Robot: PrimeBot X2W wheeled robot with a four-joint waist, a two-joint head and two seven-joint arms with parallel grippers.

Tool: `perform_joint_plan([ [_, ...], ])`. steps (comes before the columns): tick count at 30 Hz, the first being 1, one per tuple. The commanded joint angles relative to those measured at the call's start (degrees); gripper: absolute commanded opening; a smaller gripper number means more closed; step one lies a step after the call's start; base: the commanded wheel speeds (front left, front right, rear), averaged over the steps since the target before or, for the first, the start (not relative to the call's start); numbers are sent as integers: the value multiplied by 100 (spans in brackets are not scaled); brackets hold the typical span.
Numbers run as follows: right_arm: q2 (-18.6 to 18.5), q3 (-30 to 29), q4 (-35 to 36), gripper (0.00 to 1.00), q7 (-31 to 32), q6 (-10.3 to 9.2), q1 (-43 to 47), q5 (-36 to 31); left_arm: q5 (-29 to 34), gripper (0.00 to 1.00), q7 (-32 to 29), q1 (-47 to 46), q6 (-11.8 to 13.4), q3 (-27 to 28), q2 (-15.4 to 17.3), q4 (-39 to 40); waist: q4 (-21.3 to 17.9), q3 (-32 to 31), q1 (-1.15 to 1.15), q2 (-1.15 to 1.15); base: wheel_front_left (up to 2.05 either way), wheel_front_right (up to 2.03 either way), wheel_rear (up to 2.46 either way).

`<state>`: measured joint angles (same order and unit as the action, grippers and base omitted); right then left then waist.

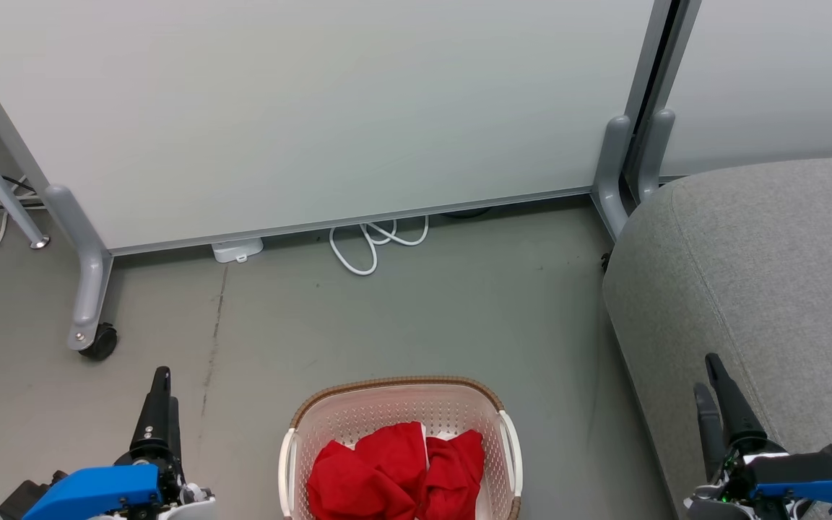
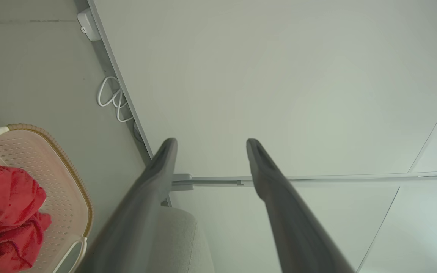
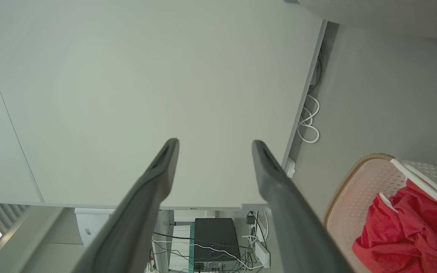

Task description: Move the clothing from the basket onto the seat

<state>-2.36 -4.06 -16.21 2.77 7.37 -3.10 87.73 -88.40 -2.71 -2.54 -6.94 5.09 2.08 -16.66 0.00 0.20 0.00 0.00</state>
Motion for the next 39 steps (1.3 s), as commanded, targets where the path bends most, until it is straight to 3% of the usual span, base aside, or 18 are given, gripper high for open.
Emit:
perform_joint_plan([
  [1, -24, 31, 108, 100, -68, 4, -138, -168, 188, 100, 63, -177, 45, -8, 49, 129, 0, 1, 0, 0, 0, 0, 0],
  [15, -33, 131, 147, 100, -404, 6, -200, -1764, 2010, 100, 398, -130, 236, -339, 58, 395, 9, 17, 0, 0, 0, 0, 0],
  [27, -40, 249, 162, 100, -655, 8, -191, -3058, 3611, 100, 651, -106, 255, -555, 67, 472, 25, 11, 0, 0, 0, 0, 0],
  [39, -46, 334, 98, 100, -880, 10, -194, -3934, 4668, 100, 871, -120, 196, -704, 75, 370, 25, -6, 0, 0, 0, 0, 0],
])
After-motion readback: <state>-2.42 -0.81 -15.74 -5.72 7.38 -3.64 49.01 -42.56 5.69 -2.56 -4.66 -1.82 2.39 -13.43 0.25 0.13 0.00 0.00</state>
